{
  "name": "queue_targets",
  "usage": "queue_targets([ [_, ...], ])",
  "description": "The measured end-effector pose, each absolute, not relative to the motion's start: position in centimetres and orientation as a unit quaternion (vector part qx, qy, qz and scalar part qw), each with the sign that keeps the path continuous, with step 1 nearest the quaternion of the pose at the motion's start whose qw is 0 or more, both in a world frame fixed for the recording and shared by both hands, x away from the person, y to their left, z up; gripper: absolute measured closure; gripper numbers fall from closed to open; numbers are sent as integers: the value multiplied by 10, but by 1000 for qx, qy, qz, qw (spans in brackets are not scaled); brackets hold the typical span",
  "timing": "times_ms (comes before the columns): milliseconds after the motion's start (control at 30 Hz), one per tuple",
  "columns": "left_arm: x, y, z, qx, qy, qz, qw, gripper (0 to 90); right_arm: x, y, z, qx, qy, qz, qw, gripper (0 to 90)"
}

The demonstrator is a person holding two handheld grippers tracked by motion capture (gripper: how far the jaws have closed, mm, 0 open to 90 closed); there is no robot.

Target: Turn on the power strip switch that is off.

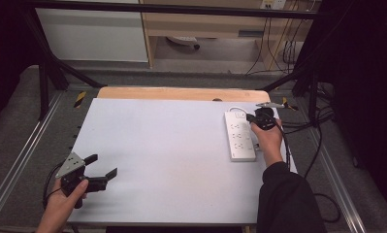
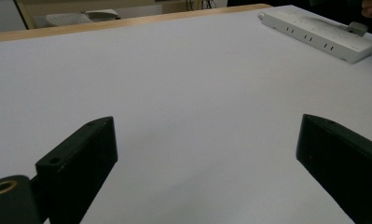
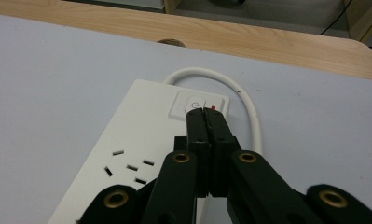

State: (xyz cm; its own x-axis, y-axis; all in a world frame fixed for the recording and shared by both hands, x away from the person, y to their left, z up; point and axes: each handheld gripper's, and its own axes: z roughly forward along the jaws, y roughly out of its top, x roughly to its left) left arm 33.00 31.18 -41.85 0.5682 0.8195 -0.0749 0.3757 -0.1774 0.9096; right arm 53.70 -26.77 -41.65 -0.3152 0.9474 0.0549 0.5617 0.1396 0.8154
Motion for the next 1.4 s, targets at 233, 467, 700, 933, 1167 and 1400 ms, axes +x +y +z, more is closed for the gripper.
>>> queue_targets([
  [233,330,311,-419,737,405,222,493,53,537,-266,-419,532,715,381,244,900],
  [467,330,311,-419,737,406,221,494,53,537,-267,-422,537,717,373,242,900],
  [700,330,311,-419,737,406,221,493,53,538,-266,-425,538,720,368,238,900],
  [933,330,310,-419,737,405,221,493,53,538,-266,-426,539,722,364,236,900],
  [1167,330,311,-419,737,406,221,493,53,538,-266,-428,541,723,362,232,900],
  [1400,330,310,-419,738,406,221,493,53,539,-262,-429,538,726,362,231,900],
])
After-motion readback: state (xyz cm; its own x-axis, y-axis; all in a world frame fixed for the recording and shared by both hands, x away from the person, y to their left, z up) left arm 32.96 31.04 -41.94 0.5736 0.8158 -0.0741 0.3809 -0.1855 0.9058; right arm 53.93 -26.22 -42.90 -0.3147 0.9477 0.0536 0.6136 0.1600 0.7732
